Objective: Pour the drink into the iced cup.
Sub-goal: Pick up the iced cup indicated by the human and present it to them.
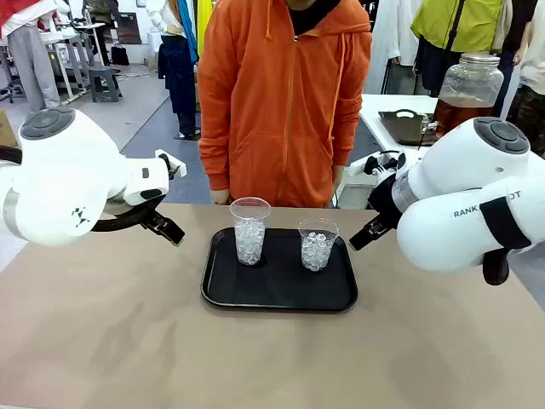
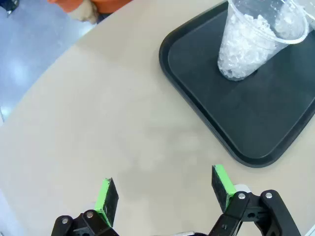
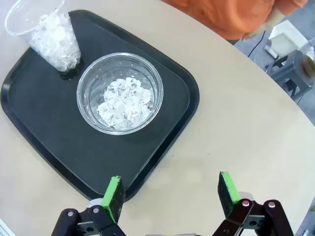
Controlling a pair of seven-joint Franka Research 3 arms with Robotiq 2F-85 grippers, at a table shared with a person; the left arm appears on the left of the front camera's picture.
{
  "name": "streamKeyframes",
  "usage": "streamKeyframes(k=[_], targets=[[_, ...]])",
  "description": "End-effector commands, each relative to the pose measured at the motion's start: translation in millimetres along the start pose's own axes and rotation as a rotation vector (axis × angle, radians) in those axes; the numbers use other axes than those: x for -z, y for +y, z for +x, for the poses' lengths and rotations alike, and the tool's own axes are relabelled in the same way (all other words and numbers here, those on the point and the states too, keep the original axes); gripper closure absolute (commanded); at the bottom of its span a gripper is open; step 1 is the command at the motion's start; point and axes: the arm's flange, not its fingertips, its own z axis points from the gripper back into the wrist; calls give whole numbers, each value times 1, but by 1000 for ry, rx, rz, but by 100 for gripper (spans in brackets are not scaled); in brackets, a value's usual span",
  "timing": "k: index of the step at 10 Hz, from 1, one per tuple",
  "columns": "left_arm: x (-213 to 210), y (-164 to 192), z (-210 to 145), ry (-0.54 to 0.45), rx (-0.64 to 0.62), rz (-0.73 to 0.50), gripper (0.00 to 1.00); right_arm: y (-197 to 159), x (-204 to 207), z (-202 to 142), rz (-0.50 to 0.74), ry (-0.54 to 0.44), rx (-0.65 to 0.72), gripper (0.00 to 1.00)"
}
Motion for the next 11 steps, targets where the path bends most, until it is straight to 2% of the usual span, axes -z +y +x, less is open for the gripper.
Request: streamKeyframes(k=[1,10,11], targets=[[0,0,0,-2,1,1,0,-1,0,0,-1,-1,3,0],[0,0,0,0,0,0,0,0,0,0,0,0,0,0],[-7,1,5,-14,18,-15,0,-7,-7,6,15,-16,31,0]])
